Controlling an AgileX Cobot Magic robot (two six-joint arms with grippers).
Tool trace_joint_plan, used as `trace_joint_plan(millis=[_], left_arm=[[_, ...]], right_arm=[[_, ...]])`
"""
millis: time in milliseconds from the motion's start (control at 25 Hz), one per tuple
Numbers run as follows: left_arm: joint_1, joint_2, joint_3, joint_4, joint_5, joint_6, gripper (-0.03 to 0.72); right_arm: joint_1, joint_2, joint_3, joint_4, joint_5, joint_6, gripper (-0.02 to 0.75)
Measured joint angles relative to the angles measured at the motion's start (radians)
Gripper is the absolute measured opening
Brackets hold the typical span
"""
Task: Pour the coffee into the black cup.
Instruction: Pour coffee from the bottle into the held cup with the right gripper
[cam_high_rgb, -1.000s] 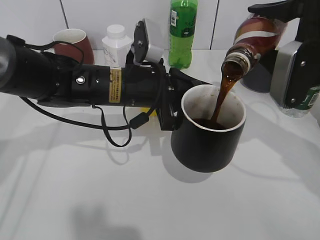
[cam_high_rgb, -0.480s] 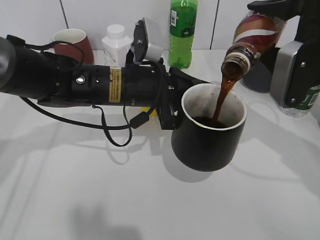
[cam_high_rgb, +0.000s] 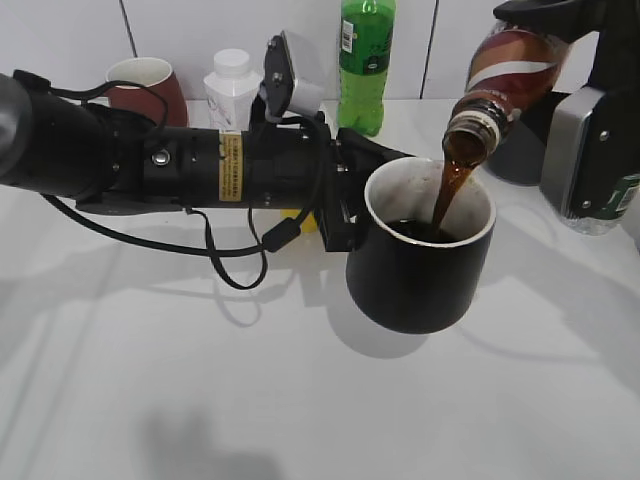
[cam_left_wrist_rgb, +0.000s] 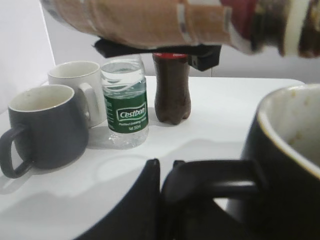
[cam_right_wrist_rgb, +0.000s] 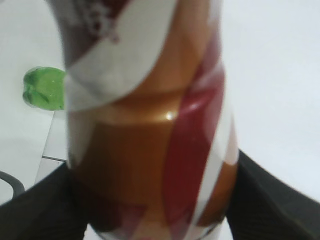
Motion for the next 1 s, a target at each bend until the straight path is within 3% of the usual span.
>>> trace_joint_plan(millis=[1000], left_arm=[[0.0, 0.0, 0.0, -0.001, -0.012, 0.0, 0.038]], right_arm=[[0.0, 0.0, 0.0, 0.007, -0.05, -0.052, 0.545]])
